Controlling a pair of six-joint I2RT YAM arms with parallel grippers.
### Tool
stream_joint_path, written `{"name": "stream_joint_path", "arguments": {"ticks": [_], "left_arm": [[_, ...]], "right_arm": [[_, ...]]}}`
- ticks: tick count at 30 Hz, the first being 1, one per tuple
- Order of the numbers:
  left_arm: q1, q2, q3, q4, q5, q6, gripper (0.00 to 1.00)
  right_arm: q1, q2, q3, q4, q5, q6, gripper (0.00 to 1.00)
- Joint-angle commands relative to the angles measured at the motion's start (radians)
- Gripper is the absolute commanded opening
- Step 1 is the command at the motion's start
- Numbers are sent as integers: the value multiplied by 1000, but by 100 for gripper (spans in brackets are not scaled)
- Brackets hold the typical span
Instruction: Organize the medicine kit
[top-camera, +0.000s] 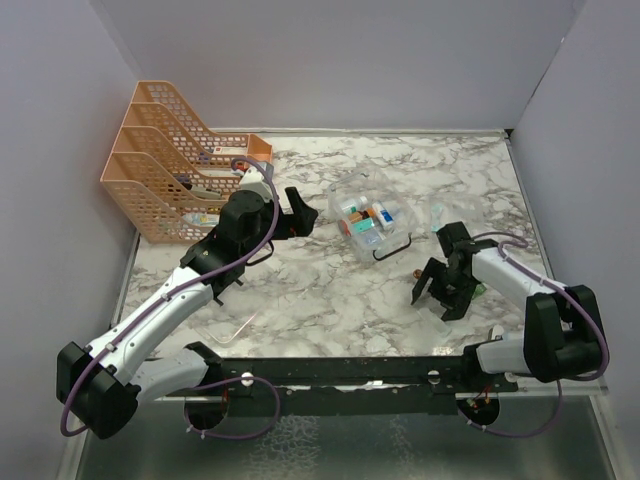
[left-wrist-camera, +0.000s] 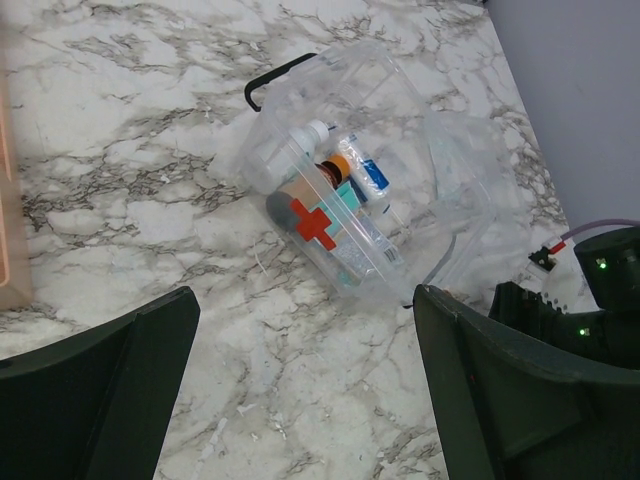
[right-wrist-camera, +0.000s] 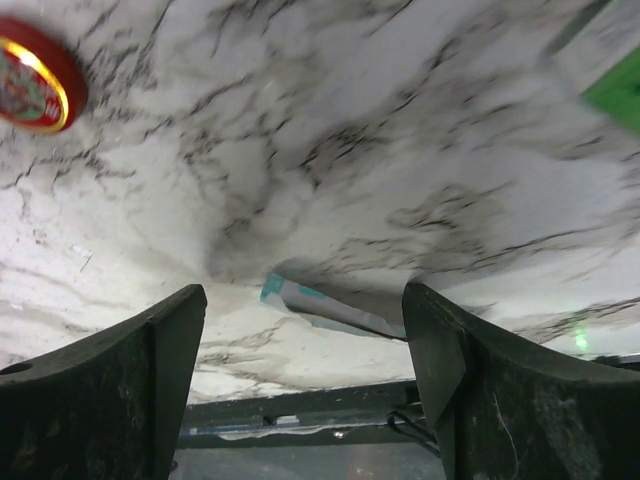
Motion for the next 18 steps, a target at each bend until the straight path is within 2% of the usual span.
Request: {"name": "stream_joint_path", "arguments": {"ticks": [1, 6, 8, 10, 13, 18], "left_arm": [[-2, -16, 1, 21, -38, 15, 91], [-1, -10, 4, 16, -39, 22, 91], [-1, -8, 5, 15, -36, 25, 91], [-1, -7, 7, 14, -36, 29, 91], [-1, -10, 7, 11, -33, 36, 91], [-1, -5, 8, 12, -9, 46, 91]], "right_arm": [[54, -3, -10, -5, -71, 79, 78], [72, -9, 6, 22, -50, 72, 63], [76, -13, 8, 29, -53, 56, 60], [83, -16, 8, 26, -41, 27, 63], [86, -21, 20, -10, 14, -13, 71], [91, -88, 74, -70, 158, -20, 73]]}}
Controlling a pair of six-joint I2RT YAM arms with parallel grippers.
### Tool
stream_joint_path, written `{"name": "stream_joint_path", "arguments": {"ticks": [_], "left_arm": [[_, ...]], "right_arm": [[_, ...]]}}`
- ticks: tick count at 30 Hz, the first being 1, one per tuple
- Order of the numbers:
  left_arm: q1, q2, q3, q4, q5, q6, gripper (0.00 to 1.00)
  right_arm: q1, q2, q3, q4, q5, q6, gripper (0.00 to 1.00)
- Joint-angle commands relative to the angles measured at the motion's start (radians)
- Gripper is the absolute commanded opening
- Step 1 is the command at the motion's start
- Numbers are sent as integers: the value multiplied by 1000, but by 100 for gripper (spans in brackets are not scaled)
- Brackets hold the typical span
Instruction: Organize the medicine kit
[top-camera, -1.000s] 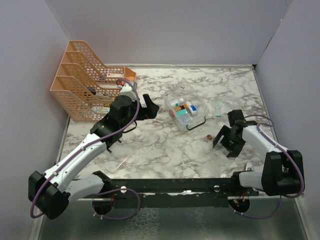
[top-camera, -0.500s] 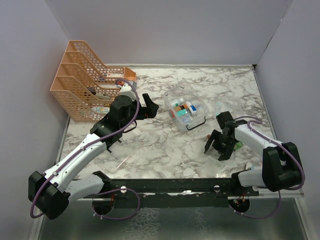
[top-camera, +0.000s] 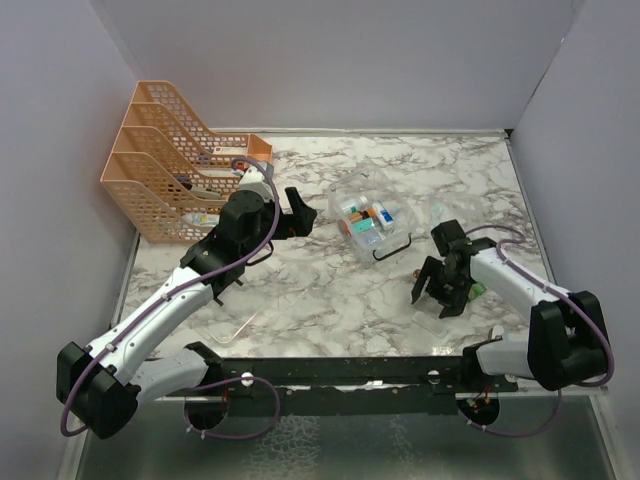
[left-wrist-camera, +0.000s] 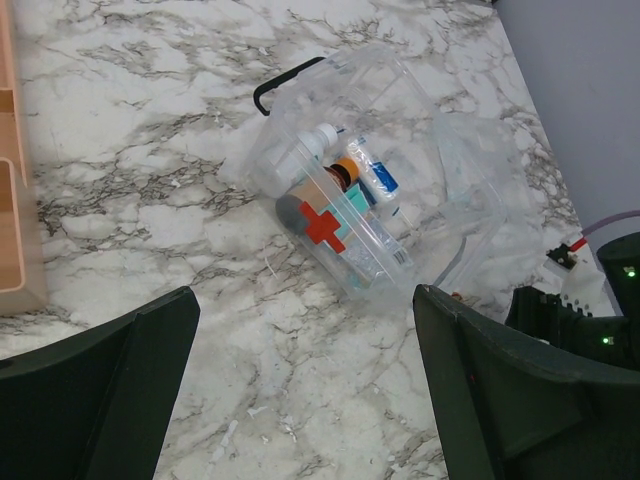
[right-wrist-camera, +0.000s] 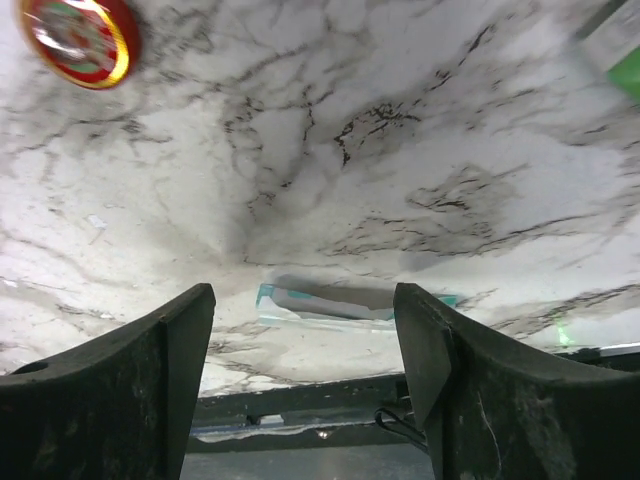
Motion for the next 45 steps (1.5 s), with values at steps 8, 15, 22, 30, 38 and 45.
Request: {"name": "stream_joint_path", "arguments": {"ticks": [8, 15, 22, 30, 38, 45], "left_arm": [[-2, 7, 6, 15, 31, 22, 91], [-1, 8, -1, 12, 42, 20, 91], [-1, 6, -8, 9, 42, 15, 91], [-1, 8, -1, 2, 36, 21, 91], [-1, 4, 16, -15, 24, 31, 91], [-1, -8, 15, -20, 23, 28, 91]], "right_arm": [[19, -107, -6, -75, 77, 76, 78], [30, -98, -40, -50, -4, 57, 82], [53, -97, -95, 28, -147, 95, 81], [66, -112, -138, 208, -297, 220, 73], [68, -145, -101, 327, -329, 225, 69], [92, -182, -62, 232, -179, -16, 65]]}}
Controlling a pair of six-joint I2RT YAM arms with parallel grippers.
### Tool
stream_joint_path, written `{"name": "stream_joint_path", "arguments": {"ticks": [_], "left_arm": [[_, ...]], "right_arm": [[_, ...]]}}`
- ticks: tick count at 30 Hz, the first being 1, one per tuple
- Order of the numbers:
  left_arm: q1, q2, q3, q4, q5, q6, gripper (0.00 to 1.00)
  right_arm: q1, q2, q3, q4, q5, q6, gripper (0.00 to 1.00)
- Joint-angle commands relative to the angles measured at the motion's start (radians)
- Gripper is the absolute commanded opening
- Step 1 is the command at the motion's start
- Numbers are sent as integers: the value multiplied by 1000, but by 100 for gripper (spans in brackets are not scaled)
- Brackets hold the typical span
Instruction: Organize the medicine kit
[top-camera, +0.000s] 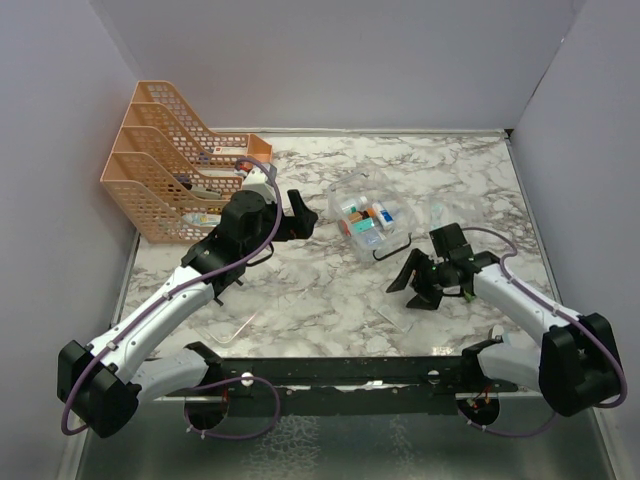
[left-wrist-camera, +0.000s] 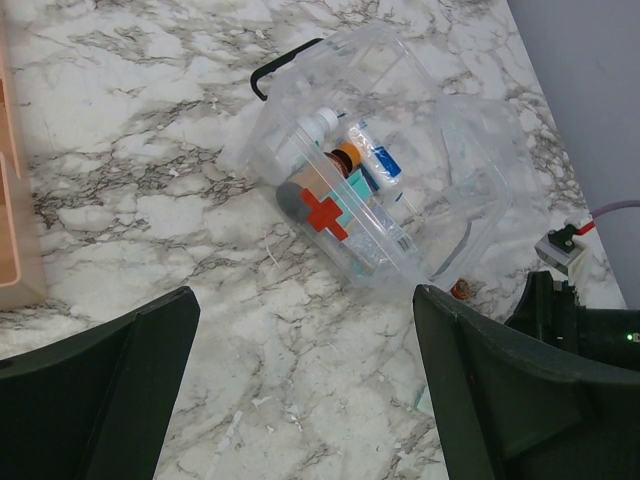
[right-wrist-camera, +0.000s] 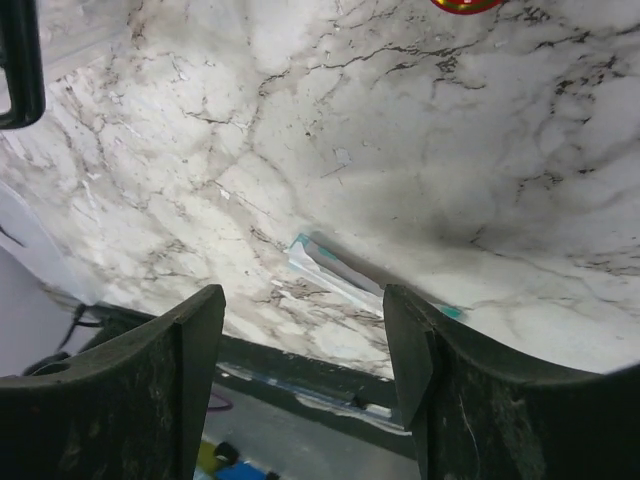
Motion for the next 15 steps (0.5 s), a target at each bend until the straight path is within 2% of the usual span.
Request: {"name": "stream_joint_path", "arguments": {"ticks": [1, 8, 15], "left_arm": [[-1, -17, 15, -6, 0, 8, 91], [-1, -2, 24, 1, 13, 2, 91], [-1, 8, 25, 6, 21, -6, 91]], "right_arm": [[26, -53, 6, -31, 120, -179, 64], [50, -70, -93, 48, 60, -196, 61], [110, -42, -110, 79, 55, -181, 54]]}}
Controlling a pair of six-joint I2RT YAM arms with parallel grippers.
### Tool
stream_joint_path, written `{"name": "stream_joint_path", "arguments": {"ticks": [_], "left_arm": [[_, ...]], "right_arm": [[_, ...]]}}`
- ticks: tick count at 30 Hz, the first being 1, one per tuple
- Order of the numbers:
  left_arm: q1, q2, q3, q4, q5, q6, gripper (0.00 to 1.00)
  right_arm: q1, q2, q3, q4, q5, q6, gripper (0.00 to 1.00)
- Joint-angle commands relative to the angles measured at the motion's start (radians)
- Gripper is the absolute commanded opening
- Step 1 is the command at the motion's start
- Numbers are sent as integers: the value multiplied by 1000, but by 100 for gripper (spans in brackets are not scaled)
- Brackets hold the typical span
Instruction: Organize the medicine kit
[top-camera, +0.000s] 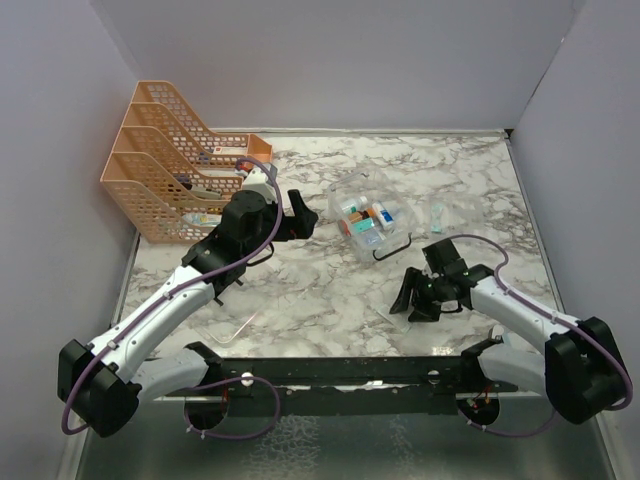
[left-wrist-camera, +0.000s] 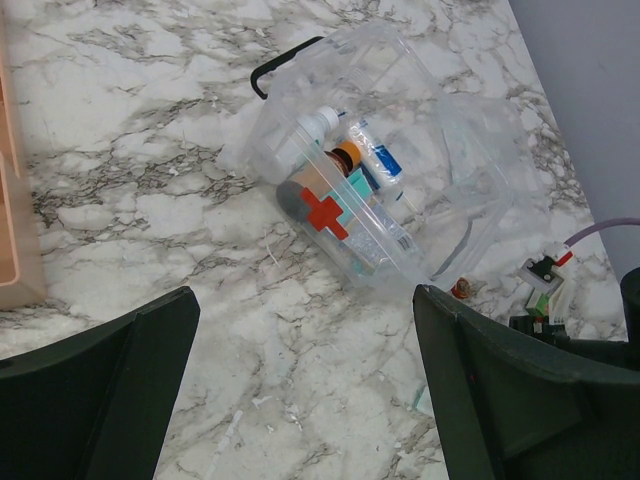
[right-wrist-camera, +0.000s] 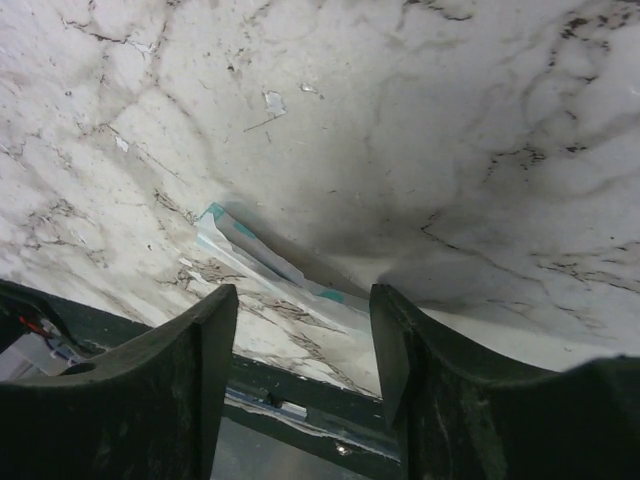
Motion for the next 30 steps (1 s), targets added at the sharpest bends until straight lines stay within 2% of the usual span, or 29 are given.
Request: {"name": "stream_joint_path", "arguments": {"ticks": [1, 12, 15, 17, 20, 27, 30], "left_arm": [[-1, 5, 25, 8, 21, -6, 91], [-1, -1, 27, 1, 11, 1, 91], [-1, 0, 29, -1, 8, 7, 91], [-1, 2, 32, -1, 6, 10, 91], [0, 3, 35, -3, 3, 15, 91], [0, 0, 41, -10, -7, 22, 91], [1, -2, 36, -11, -8, 20, 91]], "right_arm": [[41, 18, -5, 58, -1, -3, 51], [112, 22, -55, 143, 31, 28, 16], [125, 21, -48, 148, 34, 18, 17], [135, 19, -40, 153, 44, 8, 27], [149, 22, -30, 166, 61, -3, 33], [184, 97, -16, 208, 88, 2, 34], [204, 126, -21, 238, 87, 12, 31]]}}
